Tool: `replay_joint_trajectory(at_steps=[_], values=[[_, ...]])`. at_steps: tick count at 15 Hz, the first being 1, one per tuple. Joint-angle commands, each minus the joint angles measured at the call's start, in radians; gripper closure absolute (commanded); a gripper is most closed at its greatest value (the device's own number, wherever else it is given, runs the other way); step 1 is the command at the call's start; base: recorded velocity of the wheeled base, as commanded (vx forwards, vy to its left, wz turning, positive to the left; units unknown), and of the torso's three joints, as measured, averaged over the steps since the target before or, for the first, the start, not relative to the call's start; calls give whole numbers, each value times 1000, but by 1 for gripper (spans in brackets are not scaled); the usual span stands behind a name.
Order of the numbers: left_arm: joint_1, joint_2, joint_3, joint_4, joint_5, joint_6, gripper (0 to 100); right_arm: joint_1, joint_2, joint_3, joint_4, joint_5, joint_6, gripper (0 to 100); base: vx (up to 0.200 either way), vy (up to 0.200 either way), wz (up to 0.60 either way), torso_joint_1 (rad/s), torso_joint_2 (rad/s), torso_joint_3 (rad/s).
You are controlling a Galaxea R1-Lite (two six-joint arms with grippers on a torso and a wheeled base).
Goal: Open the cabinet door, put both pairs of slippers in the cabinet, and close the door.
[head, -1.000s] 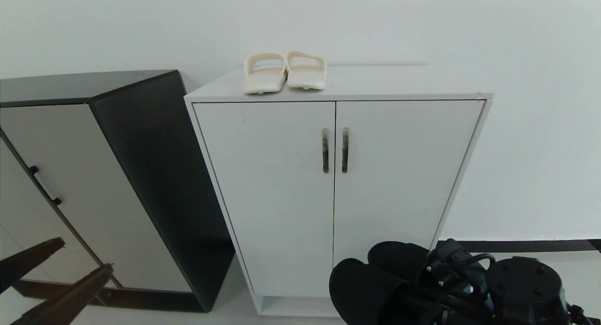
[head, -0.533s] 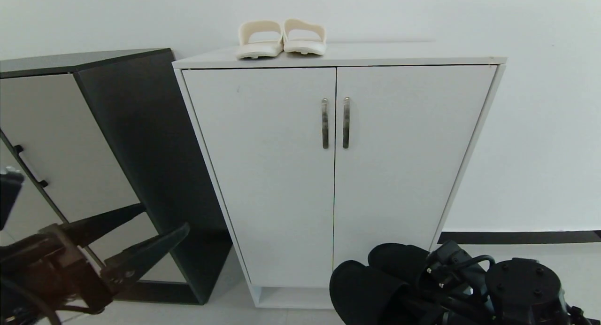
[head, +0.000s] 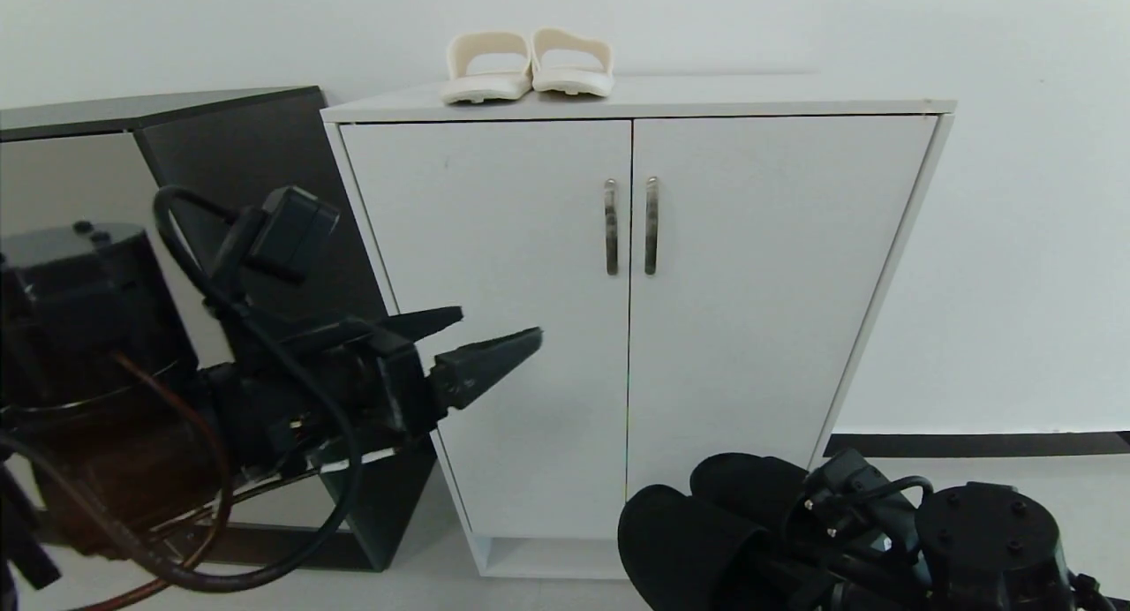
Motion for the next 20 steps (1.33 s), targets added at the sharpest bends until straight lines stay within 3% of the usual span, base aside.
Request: replay_joint_trajectory(at_steps=[1, 3, 5, 6, 9, 10, 12, 17, 20], values=[[-65, 148, -155, -2, -33, -37, 0, 2, 3, 0, -2, 18, 0, 100, 0, 0, 0, 0, 0, 0], [-96, 246, -298, -1, -94, -78, 0, -3, 4, -1, -31, 55, 5, 100, 0, 0, 0, 0, 0, 0], [-105, 336, -410, -2, -123, -84, 0, -3, 4, 3, -75, 76, 5, 100, 0, 0, 0, 0, 0, 0], [-105, 375, -464, 1, -157, -106, 0, -3, 11, 9, -77, 76, 5, 100, 0, 0, 0, 0, 0, 0], [-108, 433, -533, 4, -220, -147, 0, -1, 17, 9, -77, 76, 0, 100, 0, 0, 0, 0, 0, 0], [-94, 462, -571, 4, -270, -181, 0, -3, 29, 6, -78, 85, 0, 100, 0, 0, 0, 0, 0, 0], [-79, 484, -602, 4, -301, -230, 0, -6, 38, 3, -78, 94, 0, 100, 0, 0, 0, 0, 0, 0], [-50, 516, -643, 6, -287, -230, 0, -7, 49, 5, -83, 94, 0, 100, 0, 0, 0, 0, 0, 0], [-43, 560, -686, 1, -224, -219, 0, -9, 50, 5, -83, 94, 0, 100, 0, 0, 0, 0, 0, 0]])
